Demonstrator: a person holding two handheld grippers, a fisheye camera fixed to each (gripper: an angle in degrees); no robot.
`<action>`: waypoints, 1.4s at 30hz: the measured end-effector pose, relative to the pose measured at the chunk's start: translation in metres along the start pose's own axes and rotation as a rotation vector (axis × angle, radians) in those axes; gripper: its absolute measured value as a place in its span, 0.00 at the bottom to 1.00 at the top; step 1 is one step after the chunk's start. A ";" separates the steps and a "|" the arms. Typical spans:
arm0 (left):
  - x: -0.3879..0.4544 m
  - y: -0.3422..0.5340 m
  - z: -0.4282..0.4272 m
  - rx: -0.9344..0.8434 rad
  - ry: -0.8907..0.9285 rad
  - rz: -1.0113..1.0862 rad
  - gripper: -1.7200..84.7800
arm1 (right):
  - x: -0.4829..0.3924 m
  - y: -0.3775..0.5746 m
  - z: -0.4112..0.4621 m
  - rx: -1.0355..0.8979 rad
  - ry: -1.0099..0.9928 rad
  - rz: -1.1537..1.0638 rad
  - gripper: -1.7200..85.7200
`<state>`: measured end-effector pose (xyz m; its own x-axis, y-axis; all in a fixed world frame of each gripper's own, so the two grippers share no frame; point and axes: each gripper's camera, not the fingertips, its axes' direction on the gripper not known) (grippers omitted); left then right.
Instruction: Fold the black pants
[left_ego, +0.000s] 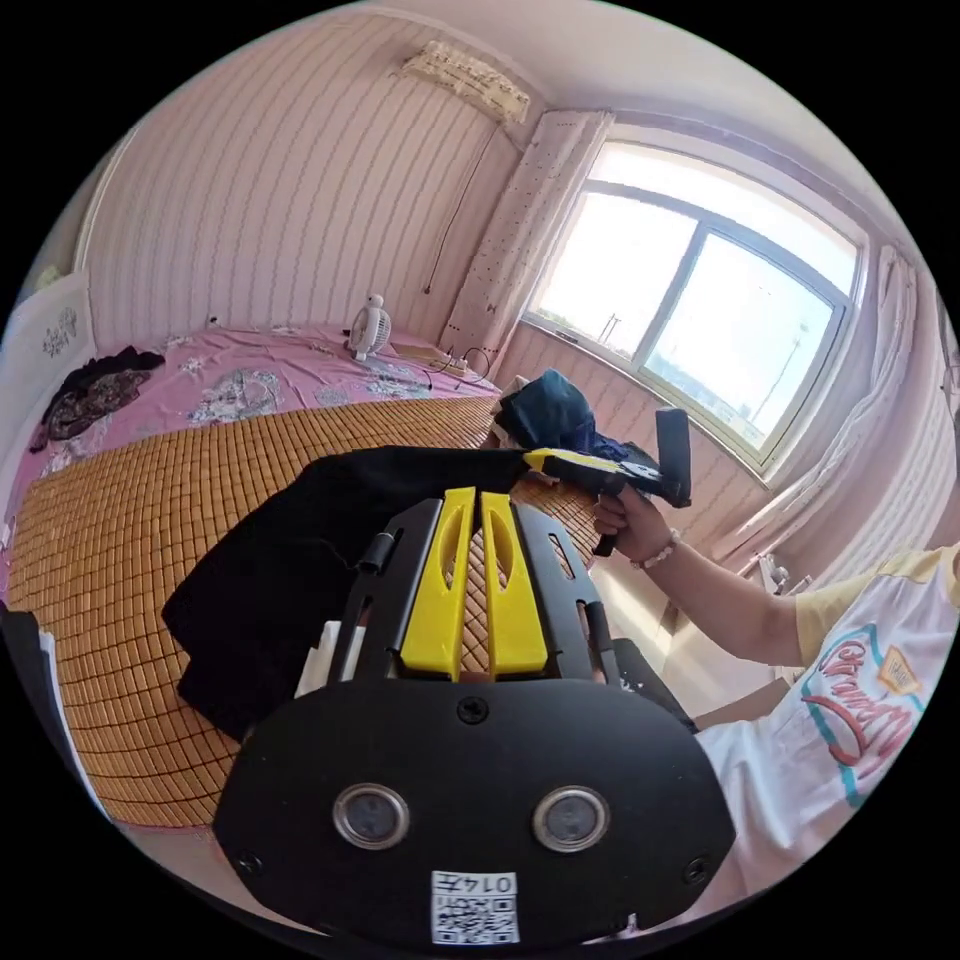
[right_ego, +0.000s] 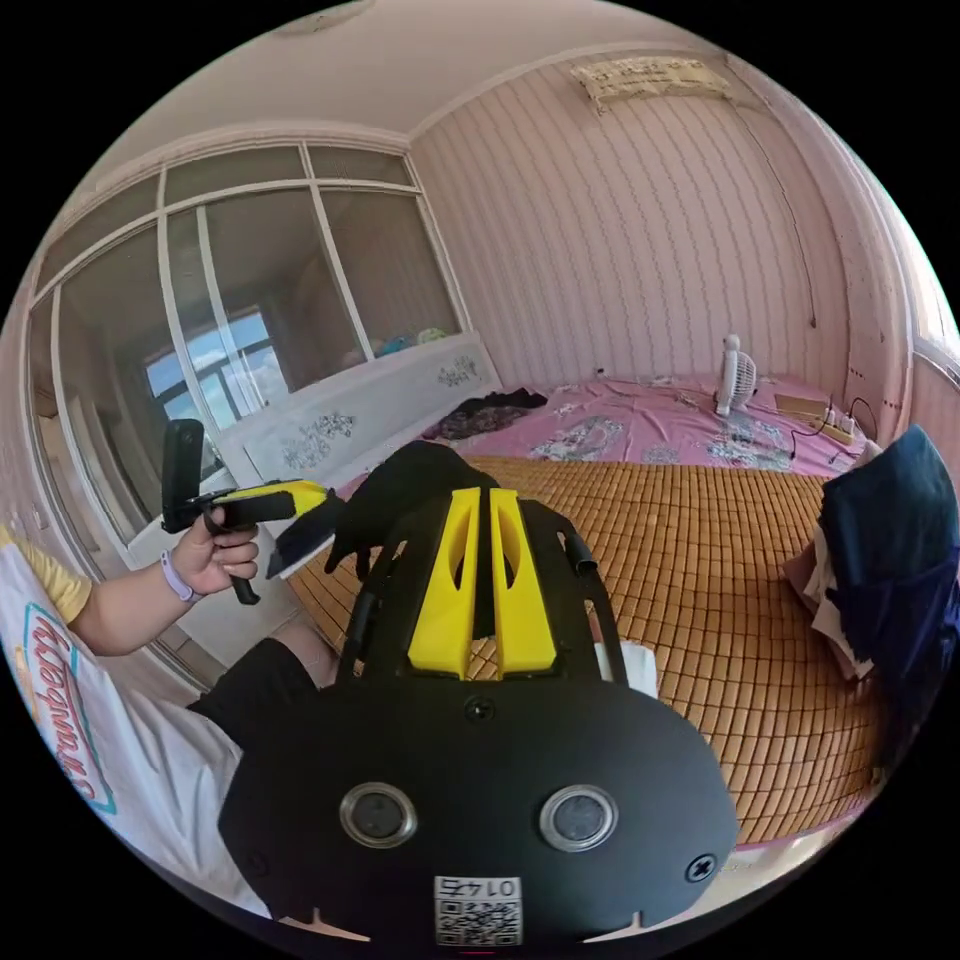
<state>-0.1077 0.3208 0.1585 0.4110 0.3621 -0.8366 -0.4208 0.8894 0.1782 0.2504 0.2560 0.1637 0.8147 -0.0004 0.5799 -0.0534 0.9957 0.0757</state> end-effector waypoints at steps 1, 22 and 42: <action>-0.008 0.007 0.001 -0.023 -0.010 -0.015 0.01 | 0.013 0.019 0.021 -0.111 0.028 0.035 0.03; -0.187 0.048 0.041 -0.496 -0.518 -0.222 0.10 | -0.097 -0.010 0.331 -0.736 -0.067 -0.226 0.15; -0.207 0.097 -0.057 -0.271 -0.250 -0.509 0.08 | -0.172 -0.030 0.364 -0.714 -0.209 -0.678 0.14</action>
<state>-0.2801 0.3164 0.3199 0.7765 -0.0048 -0.6301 -0.2994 0.8770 -0.3757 -0.0984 0.1924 0.3566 0.4234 -0.5352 0.7310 0.7984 0.6017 -0.0218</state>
